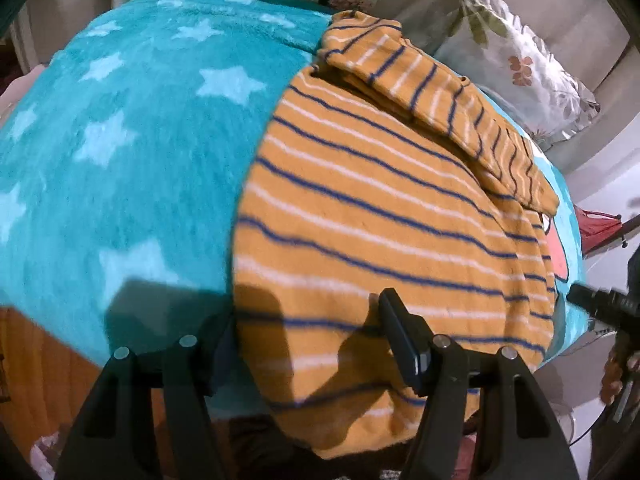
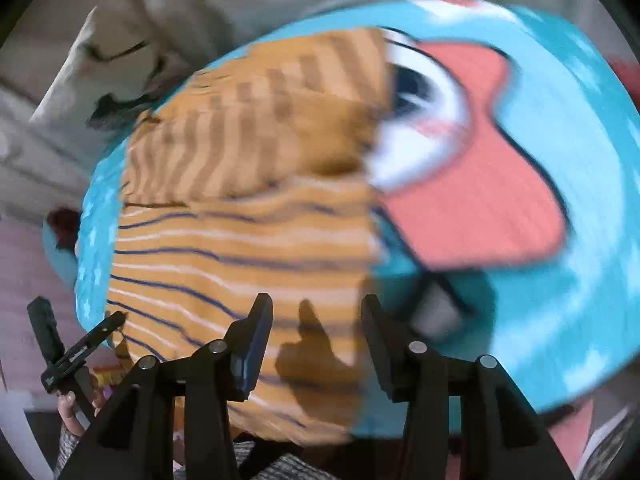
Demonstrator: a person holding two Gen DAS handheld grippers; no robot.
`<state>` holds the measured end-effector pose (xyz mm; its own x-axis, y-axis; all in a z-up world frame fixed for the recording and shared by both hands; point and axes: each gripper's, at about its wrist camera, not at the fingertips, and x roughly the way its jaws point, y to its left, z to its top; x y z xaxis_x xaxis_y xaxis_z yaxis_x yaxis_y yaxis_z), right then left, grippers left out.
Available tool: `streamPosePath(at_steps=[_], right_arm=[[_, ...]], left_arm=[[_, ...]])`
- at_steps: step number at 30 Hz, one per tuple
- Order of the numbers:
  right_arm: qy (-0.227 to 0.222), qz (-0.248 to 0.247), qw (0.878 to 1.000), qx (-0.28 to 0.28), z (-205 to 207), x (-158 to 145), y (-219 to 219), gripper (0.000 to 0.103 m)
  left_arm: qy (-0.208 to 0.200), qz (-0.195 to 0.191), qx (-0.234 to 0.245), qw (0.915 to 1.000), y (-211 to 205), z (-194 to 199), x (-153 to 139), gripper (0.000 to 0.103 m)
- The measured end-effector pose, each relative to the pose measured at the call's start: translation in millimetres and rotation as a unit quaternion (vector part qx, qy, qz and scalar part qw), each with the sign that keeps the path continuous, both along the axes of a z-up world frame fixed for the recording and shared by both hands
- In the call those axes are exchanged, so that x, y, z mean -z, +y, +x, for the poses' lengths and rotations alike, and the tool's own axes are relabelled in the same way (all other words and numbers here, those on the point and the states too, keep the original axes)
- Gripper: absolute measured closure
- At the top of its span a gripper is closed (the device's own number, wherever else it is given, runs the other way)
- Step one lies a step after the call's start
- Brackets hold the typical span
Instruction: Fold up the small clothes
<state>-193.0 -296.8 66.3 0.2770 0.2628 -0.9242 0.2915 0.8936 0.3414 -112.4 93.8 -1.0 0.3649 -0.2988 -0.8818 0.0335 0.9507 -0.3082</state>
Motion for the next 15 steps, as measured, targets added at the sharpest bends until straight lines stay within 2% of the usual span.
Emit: streamPosePath(at_steps=[3,5,7,9,11,14,15], right_arm=[[-0.010,0.046,0.999,0.025,-25,22,-10,0.053],[-0.016,0.083,0.996,0.026,-36,36,-3,0.052],[-0.043,0.093,0.994,0.025,-38,34,5,0.051],[-0.047,0.147,0.988,0.019,-37,40,18,0.051],[-0.053,0.154,0.987,0.009,-35,42,31,0.051],[-0.059,0.188,0.980,0.012,-36,48,38,0.051],[-0.059,0.200,0.978,0.017,-37,50,37,0.051]], left_arm=[[0.002,-0.012,-0.003,0.9999,-8,-4,1,0.039],[0.003,-0.019,0.000,0.9998,-8,-14,-1,0.045],[0.000,-0.024,-0.003,0.9997,-9,-17,-1,0.046],[0.001,-0.036,-0.011,0.9993,-8,-18,-1,0.049],[0.008,-0.052,-0.020,0.9984,-4,-16,1,0.062],[0.019,-0.081,-0.035,0.9959,7,-17,4,0.073],[0.022,-0.092,-0.039,0.9948,10,-17,6,0.073]])
